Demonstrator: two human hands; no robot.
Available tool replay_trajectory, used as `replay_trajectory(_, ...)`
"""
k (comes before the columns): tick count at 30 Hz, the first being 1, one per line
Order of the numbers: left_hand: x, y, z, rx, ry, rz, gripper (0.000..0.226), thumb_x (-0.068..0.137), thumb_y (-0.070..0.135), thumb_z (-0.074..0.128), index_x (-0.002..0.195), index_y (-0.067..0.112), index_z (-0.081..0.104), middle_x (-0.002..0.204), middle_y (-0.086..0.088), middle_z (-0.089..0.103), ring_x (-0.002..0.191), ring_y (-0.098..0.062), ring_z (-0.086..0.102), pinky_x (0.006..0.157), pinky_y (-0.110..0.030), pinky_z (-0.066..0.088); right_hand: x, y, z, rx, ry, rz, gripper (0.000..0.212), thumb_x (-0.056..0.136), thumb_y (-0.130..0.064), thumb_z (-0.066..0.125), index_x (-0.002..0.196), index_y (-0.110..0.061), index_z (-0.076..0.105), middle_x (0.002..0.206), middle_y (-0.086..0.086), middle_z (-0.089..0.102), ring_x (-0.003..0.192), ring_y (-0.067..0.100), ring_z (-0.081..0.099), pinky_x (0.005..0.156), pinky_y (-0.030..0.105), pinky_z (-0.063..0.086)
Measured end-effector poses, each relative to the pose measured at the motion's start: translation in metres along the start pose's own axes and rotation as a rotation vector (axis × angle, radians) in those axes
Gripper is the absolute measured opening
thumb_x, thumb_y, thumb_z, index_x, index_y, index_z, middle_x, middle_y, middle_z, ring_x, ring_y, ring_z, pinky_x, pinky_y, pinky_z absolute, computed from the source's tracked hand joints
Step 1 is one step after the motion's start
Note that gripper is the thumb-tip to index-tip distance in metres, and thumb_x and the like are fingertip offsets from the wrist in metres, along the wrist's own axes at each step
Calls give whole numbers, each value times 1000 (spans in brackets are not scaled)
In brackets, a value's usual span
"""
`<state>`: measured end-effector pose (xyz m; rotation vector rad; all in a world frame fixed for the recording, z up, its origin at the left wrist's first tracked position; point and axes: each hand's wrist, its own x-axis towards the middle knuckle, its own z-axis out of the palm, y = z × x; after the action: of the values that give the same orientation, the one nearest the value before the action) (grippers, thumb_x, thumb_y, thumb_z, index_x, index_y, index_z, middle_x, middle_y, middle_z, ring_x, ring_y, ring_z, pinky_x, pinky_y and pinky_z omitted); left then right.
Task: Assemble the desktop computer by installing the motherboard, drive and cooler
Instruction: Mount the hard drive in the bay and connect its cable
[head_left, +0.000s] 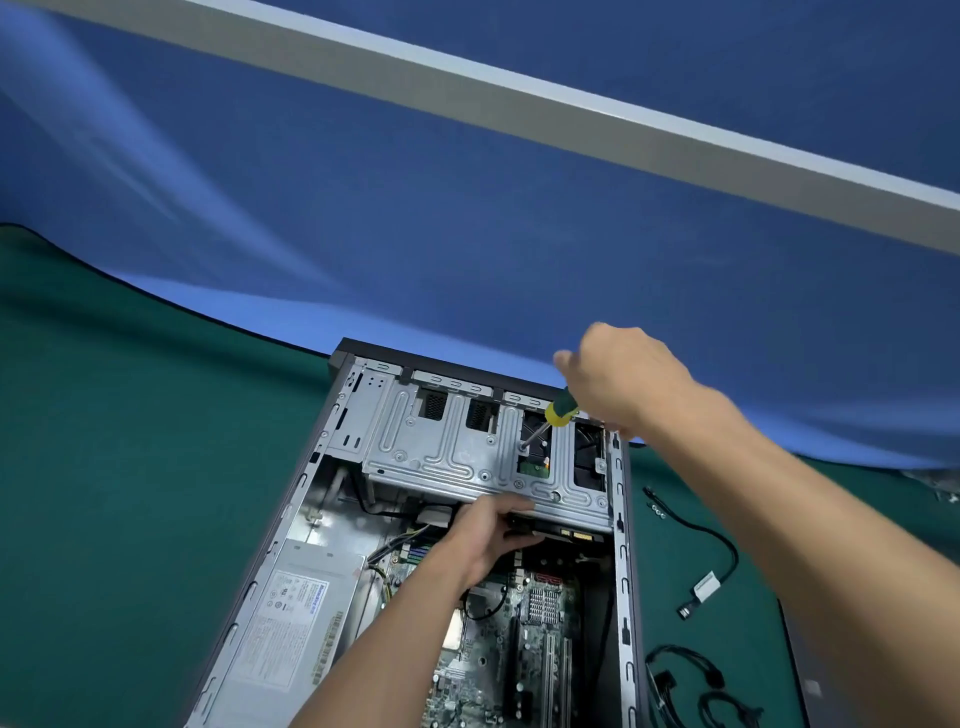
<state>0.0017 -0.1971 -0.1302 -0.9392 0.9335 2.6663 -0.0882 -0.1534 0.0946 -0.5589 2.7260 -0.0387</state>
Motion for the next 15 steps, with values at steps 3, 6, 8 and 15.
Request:
replay_trajectory(3,1,0,-1,-9,-7,1,22,81,-8,55,100,1,60,133,-23,49,122,-37,46,69,-38,56,-4,0,0,109,-68,-50,13,94,-18,44,102,-11,36,91,9,52,56,27,59,61,33,51)
replay_trajectory(6,2,-2,-2,0,7,-11,23,80,-7,57,102,0,60,133,-22,49,121,-36,46,73,-40,56,-5,2,6,-27,131,-34,22,100,-22,36,85,-7,37,77,9,47,69,30,47,46,28,27)
replay_trajectory(8,0,-1,-1,4,6,-11,24,80,-6,57,104,0,60,132,-21,50,120,-35,47,74,-39,56,-4,2,4,-25,83,6,21,98,-26,41,86,-9,36,83,8,46,74,30,46,48,29,26)
replay_trajectory(15,-3,1,2,0,16,-2,22,81,-8,55,100,1,59,121,-18,55,111,-31,52,73,-41,56,-1,2,1,-10,15,1,23,97,-32,43,87,-11,39,82,6,55,65,24,52,52,31,39)
